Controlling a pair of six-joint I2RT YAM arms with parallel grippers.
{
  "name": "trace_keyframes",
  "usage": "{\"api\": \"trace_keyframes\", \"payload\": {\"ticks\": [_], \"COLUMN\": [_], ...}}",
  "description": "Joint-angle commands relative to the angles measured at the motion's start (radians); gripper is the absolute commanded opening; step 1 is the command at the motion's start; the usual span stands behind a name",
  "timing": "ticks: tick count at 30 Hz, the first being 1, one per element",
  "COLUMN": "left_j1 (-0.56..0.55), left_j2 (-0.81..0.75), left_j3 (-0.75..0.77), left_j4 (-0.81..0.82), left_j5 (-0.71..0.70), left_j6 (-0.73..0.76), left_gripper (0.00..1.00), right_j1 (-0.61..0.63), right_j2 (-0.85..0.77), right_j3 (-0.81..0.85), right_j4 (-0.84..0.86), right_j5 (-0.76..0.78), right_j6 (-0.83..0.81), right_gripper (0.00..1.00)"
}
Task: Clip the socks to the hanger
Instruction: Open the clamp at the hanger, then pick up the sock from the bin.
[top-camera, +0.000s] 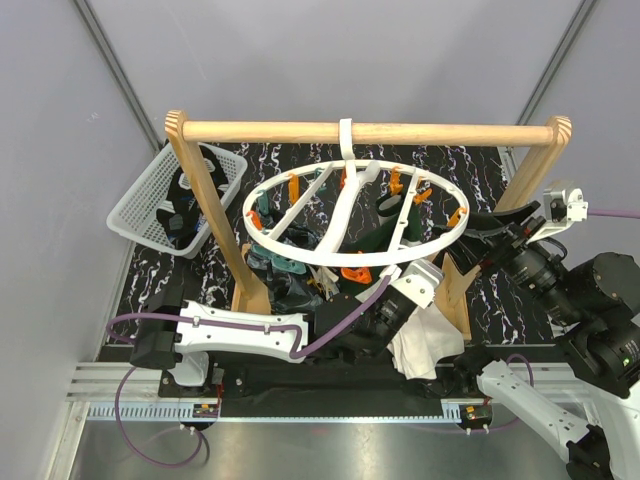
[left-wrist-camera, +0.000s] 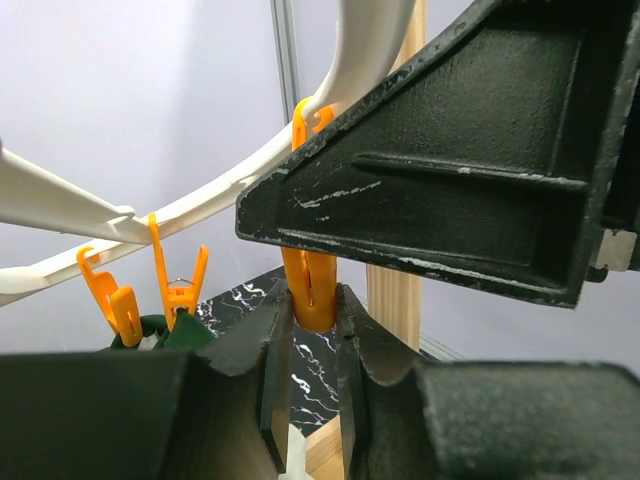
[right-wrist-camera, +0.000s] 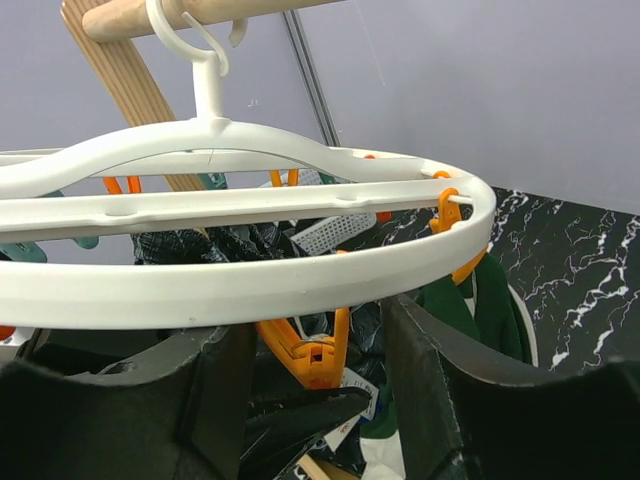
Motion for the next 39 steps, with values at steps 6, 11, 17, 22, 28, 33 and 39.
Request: {"api": "trace_keyframes", "payload": {"ticks": [6, 11, 17, 22, 28, 33, 39], "left_j1": [-0.010, -0.010, -0.014, -0.054, -0.166, -0.261, -0.286], "left_j2": [0.017, 0.007, -0.066, -0.235, -0.368, -0.511, -0.678], "left_j3": [0.031, 0.028, -0.056, -0.195, -0.277, -0.302, -0.198], "left_j4": [-0.026, -0.032, -0.093, -0.236, -0.388, -0.585, -0.782], "left_j5": [0.016, 0.010, 0.061, 0.222, 0.328, 0.463, 0.454], "left_j6": [0.012, 0.001, -0.083, -0.204, -0.280, -0.332, -0.352], "left_gripper": [0.00, 0.00, 0.65, 0.70, 0.69, 0.65, 0.63], "right_j1": [0.002, 0.002, 0.002, 0.002, 0.002, 0.000, 0.002], "right_j2": [0.044, 0.052, 0.047, 0.049, 0.066, 0.064, 0.043], "right_j3": [0.003, 0.013, 0.019, 0.022, 0.031, 0.046, 0.043], "right_j4": [0.032, 0.015, 0.000, -0.022, -0.043, -0.074, -0.108], "right_j5": [-0.029, -0.034, 0.018, 0.056, 0.078, 0.087, 0.107], "right_j6": [0.009, -0.005, -0.014, -0.014, 0.007, 0.015, 0.009], "right_gripper": [0.29, 0.00, 0.00, 0.00, 0.00, 0.00, 0.00]}}
